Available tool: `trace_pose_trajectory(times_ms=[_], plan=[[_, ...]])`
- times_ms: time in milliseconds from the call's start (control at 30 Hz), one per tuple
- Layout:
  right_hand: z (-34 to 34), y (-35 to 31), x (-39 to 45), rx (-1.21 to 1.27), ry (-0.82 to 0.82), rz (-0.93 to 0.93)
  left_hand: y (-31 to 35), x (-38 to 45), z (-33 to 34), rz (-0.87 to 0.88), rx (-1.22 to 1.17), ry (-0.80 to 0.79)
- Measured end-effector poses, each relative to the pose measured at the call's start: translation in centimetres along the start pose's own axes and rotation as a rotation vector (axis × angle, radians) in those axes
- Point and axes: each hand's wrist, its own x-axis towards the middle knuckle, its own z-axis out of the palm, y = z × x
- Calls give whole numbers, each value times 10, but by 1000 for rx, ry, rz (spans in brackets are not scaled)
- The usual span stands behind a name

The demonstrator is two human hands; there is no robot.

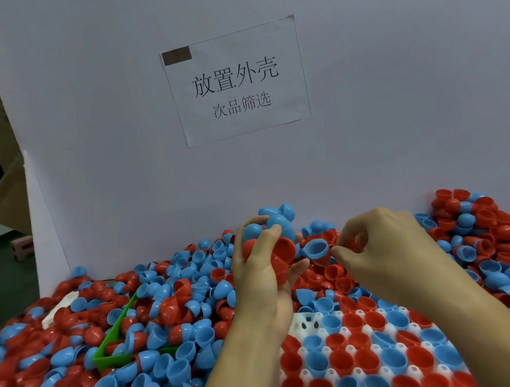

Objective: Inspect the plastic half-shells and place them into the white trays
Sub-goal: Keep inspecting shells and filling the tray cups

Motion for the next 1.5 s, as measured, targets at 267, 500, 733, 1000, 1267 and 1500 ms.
trace_pose_trajectory(times_ms=[267,500,733,1000,1267,1500], plan=[[-1,-5,1,135,79,-48,-9,1,-2,-41,117,141],[1,-10,0,190,165,-52,-12,-6,8,-129,146,63],[2,-5,0,168,178,-25,-10,-9,10,-143,111,-8],[8,-5,1,229,84,-50,-9,-8,9,-230,-11,13],[2,-6,-2,240,61,-185,-7,-7,10,-240,-59,52],[-2,-5,-2,157,19,-231,-7,-8,10,-268,-60,76]])
